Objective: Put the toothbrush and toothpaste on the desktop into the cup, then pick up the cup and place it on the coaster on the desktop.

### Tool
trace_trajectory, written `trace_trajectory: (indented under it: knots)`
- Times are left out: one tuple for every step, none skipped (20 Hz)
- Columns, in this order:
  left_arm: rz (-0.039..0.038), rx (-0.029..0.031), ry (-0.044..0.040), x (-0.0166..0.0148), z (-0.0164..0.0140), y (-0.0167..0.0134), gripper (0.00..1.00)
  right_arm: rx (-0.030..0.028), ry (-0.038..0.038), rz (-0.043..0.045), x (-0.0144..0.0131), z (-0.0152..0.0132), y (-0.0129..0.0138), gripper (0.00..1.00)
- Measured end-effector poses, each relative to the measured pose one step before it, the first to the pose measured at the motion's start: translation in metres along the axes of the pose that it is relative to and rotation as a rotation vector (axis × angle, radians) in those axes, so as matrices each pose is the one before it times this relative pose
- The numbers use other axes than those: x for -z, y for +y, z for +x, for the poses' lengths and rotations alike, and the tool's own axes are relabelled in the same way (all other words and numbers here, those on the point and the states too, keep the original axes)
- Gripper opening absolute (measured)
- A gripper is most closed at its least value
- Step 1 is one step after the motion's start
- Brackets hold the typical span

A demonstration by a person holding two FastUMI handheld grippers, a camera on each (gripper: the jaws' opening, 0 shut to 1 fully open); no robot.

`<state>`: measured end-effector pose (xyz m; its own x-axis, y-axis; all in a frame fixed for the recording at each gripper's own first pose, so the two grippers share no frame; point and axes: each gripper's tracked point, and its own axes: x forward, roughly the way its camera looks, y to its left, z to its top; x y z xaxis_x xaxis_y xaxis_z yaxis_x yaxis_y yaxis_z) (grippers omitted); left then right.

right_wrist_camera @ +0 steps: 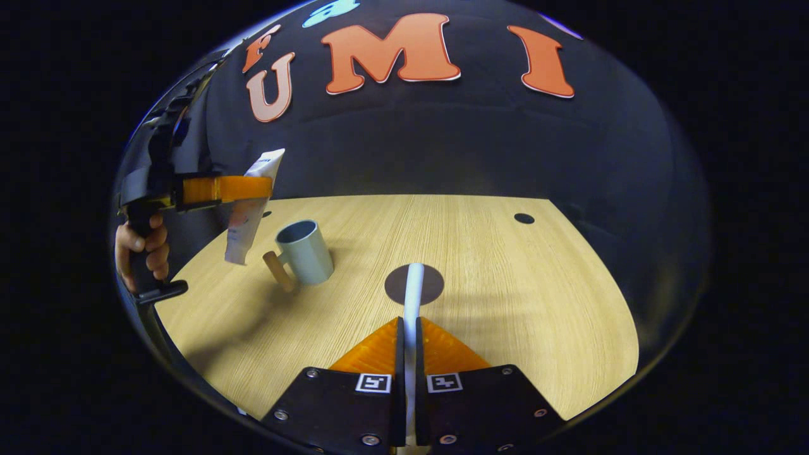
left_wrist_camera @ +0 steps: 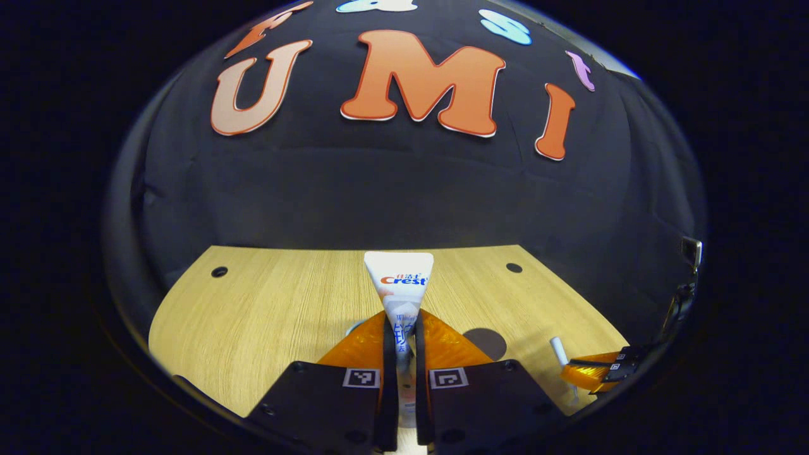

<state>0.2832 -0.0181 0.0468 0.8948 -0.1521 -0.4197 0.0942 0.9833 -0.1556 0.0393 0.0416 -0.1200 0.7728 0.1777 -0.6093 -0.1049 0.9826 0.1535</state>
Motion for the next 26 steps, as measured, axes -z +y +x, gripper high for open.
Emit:
trace_trajectory:
  knots:
    - [0.00547,0.00214,-0.02279,-0.01079,0.00916,0.0024,0.14,0.00495,-0.01077,0.00107,-0.00401,-0.00055,-0.00194,0.06]
    - [0.00925,0.00128,-0.02217,-0.00705,0.00845,0.0024,0.15,0.00722,-0.00803,0.00282,-0.00367,-0.00072,-0.00224,0.06]
    - [0.01192,-0.00131,-0.0186,-0.00781,0.00936,0.00203,0.15,0.00656,-0.00988,0.00193,-0.00269,-0.0003,-0.00263,0.06]
    - [0.00889,-0.00095,-0.01354,-0.00294,0.00885,0.0018,0.15,0.00978,-0.00597,0.00345,-0.00003,0.00036,-0.00141,0.06]
    - [0.0054,0.00498,-0.00799,-0.00213,0.00909,0.00057,0.15,0.00259,-0.00382,0.00417,-0.0015,-0.00039,0.0002,0.06]
    - [0.00036,0.00469,-0.0041,-0.00051,0.00898,-0.00014,0.14,0.00382,-0.00298,0.00596,-0.00162,0.0002,-0.00101,0.07]
    - [-0.00168,0.00789,-0.00172,0.0033,0.00773,-0.00025,0.15,-0.00118,-0.00311,0.00264,-0.0019,-0.00003,-0.00007,0.07]
    - [-0.00876,0.00704,-0.00629,0.00267,0.00654,-0.00045,0.15,0.00412,-0.00628,0.00057,-0.00325,0.00323,-0.00293,0.07]
    - [-0.01017,0.00722,0.0016,0.0045,0.0066,0.00101,0.15,0.00054,-0.00389,-0.00091,-0.00306,0.0069,-0.00153,0.07]
    - [-0.01207,0.00293,0.00136,0.00564,0.00653,0.00221,0.14,-0.00069,-0.00471,-0.00021,-0.0017,0.00342,0.00087,0.07]
    - [-0.00866,0.001,0.00832,0.0067,0.00605,0.00341,0.15,-0.00391,-0.0016,-0.00042,0.00065,0.00107,0.00191,0.06]
    - [-0.00911,0.00079,0.00867,0.00637,0.00492,0.00399,0.15,-0.00723,-0.00341,-0.00012,-0.00071,0.00256,0.00255,0.07]
    - [-0.01007,-0.00209,0.00198,0.00536,0.00454,0.00441,0.15,-0.0073,-0.00093,0.00013,-0.00061,0.00173,0.00182,0.07]
    - [-0.01037,-0.00587,0.00598,0.0046,0.00368,0.00475,0.15,-0.007,-0.00166,-0.0019,-0.00102,0.00232,0.00264,0.06]
    - [-0.01103,-0.00428,0.00655,0.00572,0.00176,0.00347,0.15,-0.00387,-0.00201,-0.00212,-0.00202,0.0032,0.00099,0.06]
    - [-0.0097,-0.00152,0.01452,0.00716,0.00178,0.00266,0.15,-0.00836,-0.00671,-0.00223,-0.002,0.00168,0.00297,0.06]
    - [-0.00384,-0.00538,0.01581,0.00848,-0.00017,0.00418,0.16,-0.0064,-0.00717,0.00164,-0.00233,0.00207,0.00325,0.06]
    - [-0.00199,-0.00535,0.01757,0.006,-0.00054,0.00167,0.18,-0.0135,-0.00467,0.00155,-0.00213,0.0023,0.00504,0.06]
    - [-0.00412,0.00422,0.00154,0.00472,0.00315,0.0019,0.21,-0.00672,-0.0047,0.00348,-0.00127,0.00192,0.00286,0.06]
    - [-0.00465,0.00679,-0.0018,0.00257,-0.00402,-0.00048,0.19,-0.00867,-0.0031,0.00252,-0.00082,0.00116,0.00283,0.06]
    - [0.00574,0.00487,-0.0029,0.00088,-0.00404,-0.0007,0.23,-0.00406,-0.0048,0.00704,-0.00167,0.00178,0.00218,0.06]
    - [0.00539,0.00515,-0.00537,0.00123,-0.00728,-0.00182,0.23,-0.00865,-0.00327,0.00778,-0.00144,0.00137,0.00351,0.06]
    - [0.01023,0.01605,0.0028,0.00176,-0.00617,-0.00401,0.25,-0.00572,-0.00744,0.00736,-0.00237,0.00097,0.00267,0.06]
    - [0.01152,0.00366,-0.0006,0.00232,-0.00589,-0.00241,0.22,-0.00646,-0.0104,0.00195,-0.00452,0.00146,0.00294,0.06]
    - [0.00794,-0.00357,0.00083,0.00368,-0.00458,0.00037,0.35,-0.0062,-0.01436,0.00222,-0.00523,0.00153,0.00266,0.06]
    - [-0.00475,0.00827,-0.00164,0.00304,-0.00591,-0.00242,0.41,-0.00637,-0.01422,0.0025,-0.00462,0.0005,0.0034,0.06]
